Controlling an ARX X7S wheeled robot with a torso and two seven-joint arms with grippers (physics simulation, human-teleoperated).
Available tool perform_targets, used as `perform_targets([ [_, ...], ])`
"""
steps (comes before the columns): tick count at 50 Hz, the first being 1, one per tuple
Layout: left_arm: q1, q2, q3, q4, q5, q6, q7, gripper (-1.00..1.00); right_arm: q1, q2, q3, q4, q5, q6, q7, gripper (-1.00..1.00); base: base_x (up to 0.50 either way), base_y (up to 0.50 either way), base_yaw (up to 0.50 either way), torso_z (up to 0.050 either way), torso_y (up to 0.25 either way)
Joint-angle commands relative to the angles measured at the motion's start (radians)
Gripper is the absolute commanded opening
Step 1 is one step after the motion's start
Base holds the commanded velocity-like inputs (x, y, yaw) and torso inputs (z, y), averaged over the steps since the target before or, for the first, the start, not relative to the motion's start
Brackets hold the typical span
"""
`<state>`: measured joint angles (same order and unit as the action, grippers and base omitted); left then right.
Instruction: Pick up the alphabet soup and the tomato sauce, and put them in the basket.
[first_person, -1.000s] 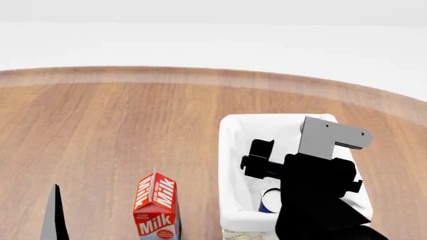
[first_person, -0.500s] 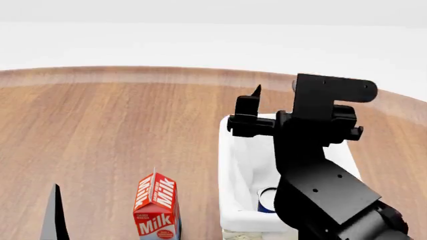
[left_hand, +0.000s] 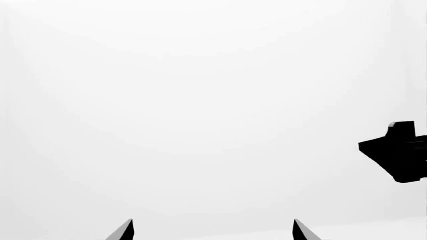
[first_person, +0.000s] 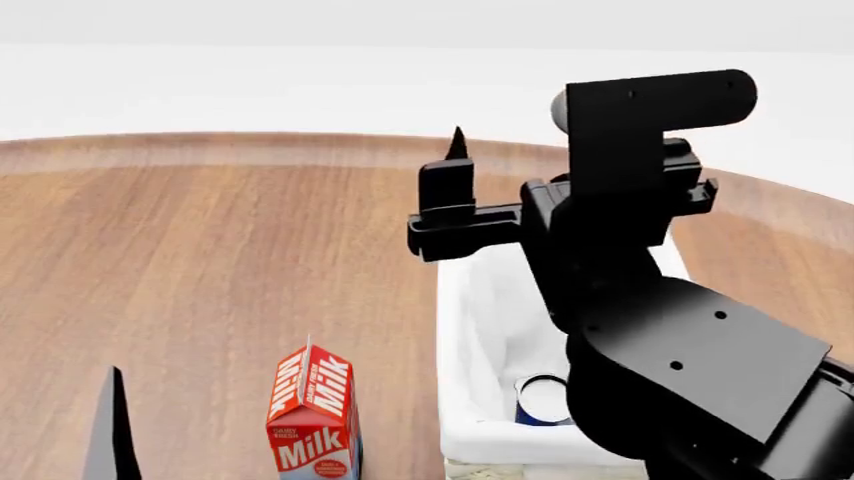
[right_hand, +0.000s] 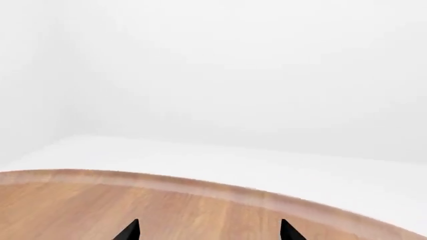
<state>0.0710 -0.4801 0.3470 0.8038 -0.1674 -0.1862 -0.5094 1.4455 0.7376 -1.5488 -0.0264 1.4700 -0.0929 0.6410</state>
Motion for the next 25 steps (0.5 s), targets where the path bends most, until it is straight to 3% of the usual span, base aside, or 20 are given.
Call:
perform_targets([
  [1, -0.001, 0.000, 0.008, 0.000, 0.004, -0.002, -0.002, 1.00, 0.063, 0.078, -0.006, -0.196, 0.044, 0.084, -0.008, 1.00, 0.00, 0.00, 0.00, 0.000, 0.000],
  [25, -0.023, -0.004, 0.014, 0.029, -0.002, -0.048, -0.007, 1.00, 0.111, 0.171, -0.062, -0.463, 0.116, 0.253, -0.170, 1.00, 0.00, 0.00, 0.00, 0.000, 0.000],
])
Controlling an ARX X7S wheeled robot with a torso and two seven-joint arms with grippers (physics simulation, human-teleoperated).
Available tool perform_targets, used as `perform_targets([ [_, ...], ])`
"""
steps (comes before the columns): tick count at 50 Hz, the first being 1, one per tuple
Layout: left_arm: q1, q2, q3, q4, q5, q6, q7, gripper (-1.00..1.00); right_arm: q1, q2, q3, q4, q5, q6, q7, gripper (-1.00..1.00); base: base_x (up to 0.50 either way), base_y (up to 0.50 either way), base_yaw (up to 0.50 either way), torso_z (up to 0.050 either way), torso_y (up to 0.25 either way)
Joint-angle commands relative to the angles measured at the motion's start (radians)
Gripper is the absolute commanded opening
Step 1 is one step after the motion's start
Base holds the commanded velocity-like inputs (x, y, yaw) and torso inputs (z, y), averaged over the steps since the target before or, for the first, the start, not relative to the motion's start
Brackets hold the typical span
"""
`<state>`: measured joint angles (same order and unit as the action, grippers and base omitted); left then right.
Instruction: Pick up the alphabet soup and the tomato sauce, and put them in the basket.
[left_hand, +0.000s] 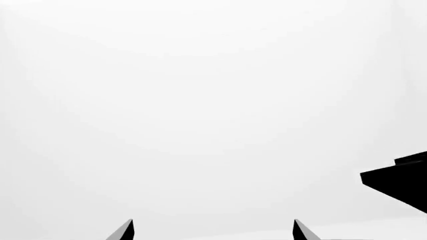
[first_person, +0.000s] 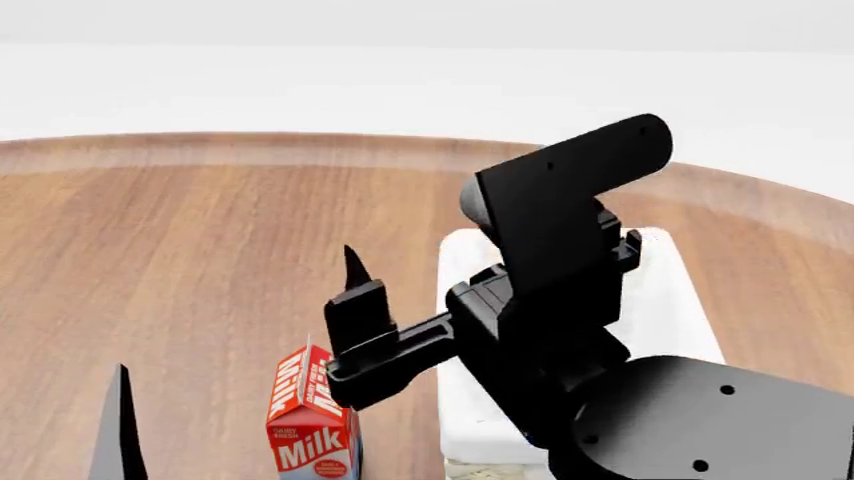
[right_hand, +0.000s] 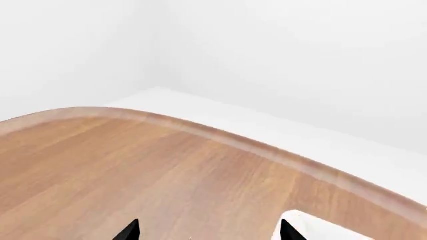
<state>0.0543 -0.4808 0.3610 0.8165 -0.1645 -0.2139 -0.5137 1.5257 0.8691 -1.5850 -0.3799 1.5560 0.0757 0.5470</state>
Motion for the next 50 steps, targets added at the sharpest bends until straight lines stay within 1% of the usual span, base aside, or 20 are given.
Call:
perform_targets([
  [1, -0.007, -0.005, -0.001, 0.018, -0.004, -0.022, -0.004, 1.00, 0.031, 0.042, -0.027, -0.116, 0.031, 0.089, -0.079, 1.00, 0.00, 0.00, 0.00, 0.000, 0.000],
  [5, -0.007, -0.005, -0.003, 0.016, -0.007, -0.019, -0.005, 1.00, 0.033, 0.054, -0.044, -0.156, 0.027, 0.121, -0.107, 1.00, 0.00, 0.00, 0.00, 0.000, 0.000],
  [15, -0.007, -0.002, 0.015, 0.012, 0.007, -0.017, -0.007, 1.00, 0.046, 0.092, -0.066, -0.221, 0.022, 0.176, -0.116, 1.00, 0.00, 0.00, 0.00, 0.000, 0.000],
  [16, -0.008, -0.001, 0.014, 0.010, 0.004, -0.017, -0.006, 1.00, 0.045, 0.087, -0.081, -0.217, 0.023, 0.202, -0.125, 1.00, 0.00, 0.00, 0.00, 0.000, 0.000],
  [17, -0.010, -0.001, 0.017, 0.008, 0.008, -0.020, -0.006, 1.00, 0.044, 0.081, -0.091, -0.207, -0.002, 0.218, -0.101, 1.00, 0.00, 0.00, 0.00, 0.000, 0.000],
  [19, -0.011, -0.001, 0.018, 0.011, 0.009, -0.021, -0.006, 1.00, 0.036, 0.081, -0.092, -0.201, 0.006, 0.211, -0.110, 1.00, 0.00, 0.00, 0.00, 0.000, 0.000],
  [25, -0.016, 0.001, 0.020, 0.005, 0.006, -0.021, -0.006, 1.00, 0.011, 0.057, -0.138, -0.235, -0.005, 0.266, -0.089, 1.00, 0.00, 0.00, 0.00, 0.000, 0.000],
  [36, -0.015, -0.001, 0.024, 0.011, 0.006, -0.023, -0.008, 1.00, -0.055, 0.031, -0.186, -0.287, -0.024, 0.285, -0.036, 1.00, 0.00, 0.00, 0.00, 0.000, 0.000],
  [50, -0.025, -0.002, 0.028, 0.017, 0.005, -0.038, -0.011, 1.00, -0.104, 0.017, -0.217, -0.299, -0.049, 0.296, -0.020, 1.00, 0.00, 0.00, 0.00, 0.000, 0.000],
])
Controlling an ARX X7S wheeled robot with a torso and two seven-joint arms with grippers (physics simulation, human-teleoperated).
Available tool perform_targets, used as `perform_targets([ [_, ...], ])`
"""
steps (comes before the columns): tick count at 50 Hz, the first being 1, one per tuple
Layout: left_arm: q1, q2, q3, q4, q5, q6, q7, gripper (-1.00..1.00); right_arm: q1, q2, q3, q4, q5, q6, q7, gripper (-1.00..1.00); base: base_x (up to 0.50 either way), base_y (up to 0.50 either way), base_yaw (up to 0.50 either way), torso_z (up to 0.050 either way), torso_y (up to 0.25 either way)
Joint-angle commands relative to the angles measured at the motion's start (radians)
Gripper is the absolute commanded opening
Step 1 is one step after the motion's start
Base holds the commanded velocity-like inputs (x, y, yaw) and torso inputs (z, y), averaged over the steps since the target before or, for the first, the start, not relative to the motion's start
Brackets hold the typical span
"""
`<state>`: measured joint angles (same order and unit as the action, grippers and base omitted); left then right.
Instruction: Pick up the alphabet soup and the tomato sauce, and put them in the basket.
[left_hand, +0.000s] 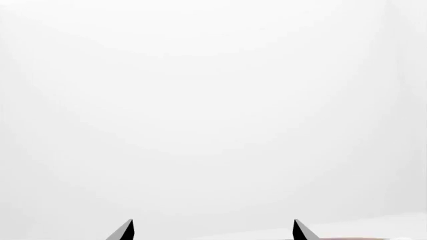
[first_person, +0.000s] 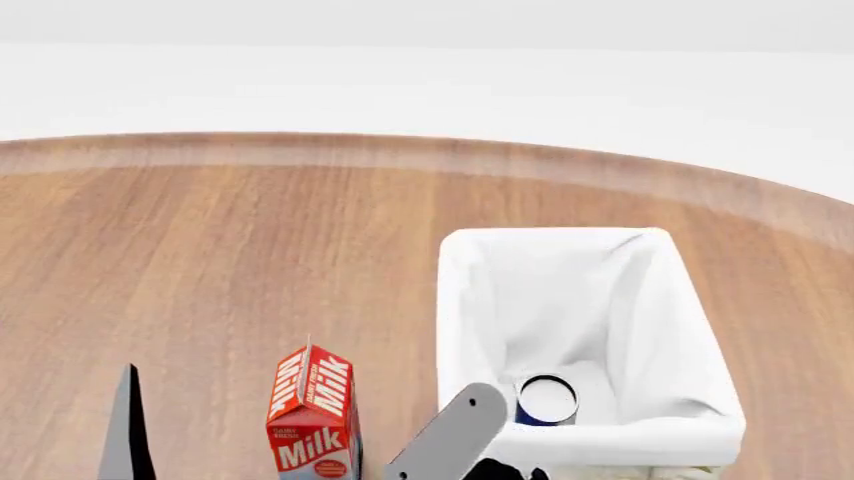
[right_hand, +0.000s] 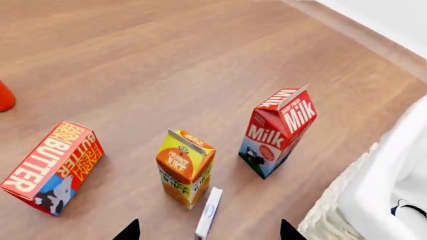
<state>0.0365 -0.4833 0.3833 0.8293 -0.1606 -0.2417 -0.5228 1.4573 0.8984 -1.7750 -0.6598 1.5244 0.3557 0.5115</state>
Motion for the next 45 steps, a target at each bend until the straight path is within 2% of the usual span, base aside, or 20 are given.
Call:
perform_targets([
  [1, -0.007, 0.001, 0.005, 0.003, 0.000, -0.008, -0.001, 1.00, -0.039, -0.012, -0.029, -0.018, -0.022, 0.015, 0.014, 1.00, 0.00, 0.00, 0.00, 0.000, 0.000],
  [28, -0.007, 0.001, 0.016, 0.010, 0.002, -0.016, -0.011, 1.00, -0.096, -0.001, -0.067, -0.066, -0.051, 0.031, 0.043, 1.00, 0.00, 0.00, 0.00, 0.000, 0.000],
  [45, -0.009, -0.001, 0.020, 0.003, 0.002, -0.013, -0.013, 1.00, -0.228, 0.000, -0.114, -0.061, -0.146, -0.010, 0.094, 1.00, 0.00, 0.00, 0.00, 0.000, 0.000],
])
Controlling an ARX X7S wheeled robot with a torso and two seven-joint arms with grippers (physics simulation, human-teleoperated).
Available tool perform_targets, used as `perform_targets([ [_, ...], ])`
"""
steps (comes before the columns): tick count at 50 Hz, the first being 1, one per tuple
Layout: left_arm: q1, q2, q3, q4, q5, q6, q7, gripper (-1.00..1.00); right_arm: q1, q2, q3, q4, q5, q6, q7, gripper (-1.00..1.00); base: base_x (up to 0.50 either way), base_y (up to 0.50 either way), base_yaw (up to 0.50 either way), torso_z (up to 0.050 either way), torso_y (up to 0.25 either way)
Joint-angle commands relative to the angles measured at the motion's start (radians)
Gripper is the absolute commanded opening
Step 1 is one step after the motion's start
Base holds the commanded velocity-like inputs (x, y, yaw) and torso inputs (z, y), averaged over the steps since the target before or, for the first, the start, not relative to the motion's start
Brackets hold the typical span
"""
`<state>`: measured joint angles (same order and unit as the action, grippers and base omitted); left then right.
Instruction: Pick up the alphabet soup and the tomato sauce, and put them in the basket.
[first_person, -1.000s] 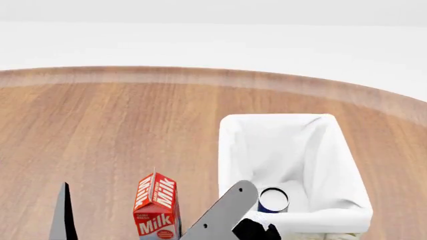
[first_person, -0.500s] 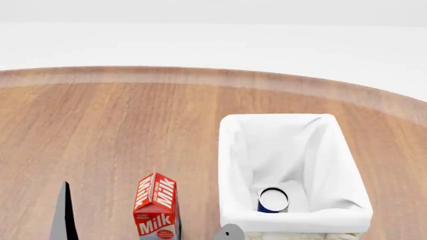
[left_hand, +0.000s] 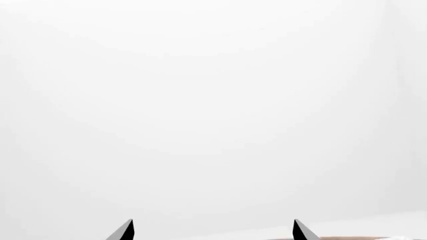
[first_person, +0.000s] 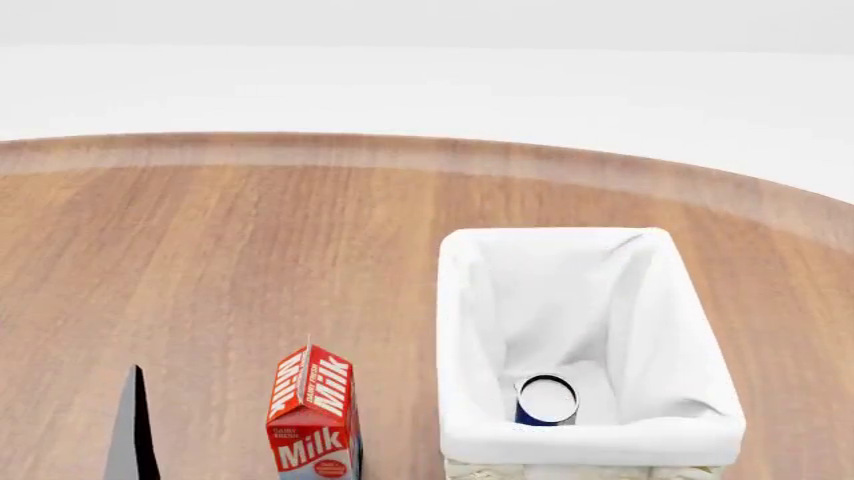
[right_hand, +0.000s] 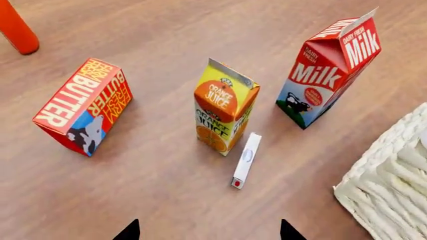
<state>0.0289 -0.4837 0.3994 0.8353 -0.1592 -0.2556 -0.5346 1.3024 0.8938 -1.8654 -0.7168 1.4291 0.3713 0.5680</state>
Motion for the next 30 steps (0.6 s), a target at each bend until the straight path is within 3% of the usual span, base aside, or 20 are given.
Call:
perform_targets([
  [1, 0.000, -0.001, 0.002, -0.009, 0.000, 0.006, -0.001, 1.00, -0.084, 0.006, -0.023, -0.005, -0.050, -0.035, 0.057, 1.00, 0.00, 0.00, 0.00, 0.000, 0.000],
  [30, 0.000, -0.002, 0.009, -0.012, -0.001, 0.013, -0.007, 1.00, -0.238, 0.048, -0.034, -0.008, -0.110, -0.157, 0.125, 1.00, 0.00, 0.00, 0.00, 0.000, 0.000],
])
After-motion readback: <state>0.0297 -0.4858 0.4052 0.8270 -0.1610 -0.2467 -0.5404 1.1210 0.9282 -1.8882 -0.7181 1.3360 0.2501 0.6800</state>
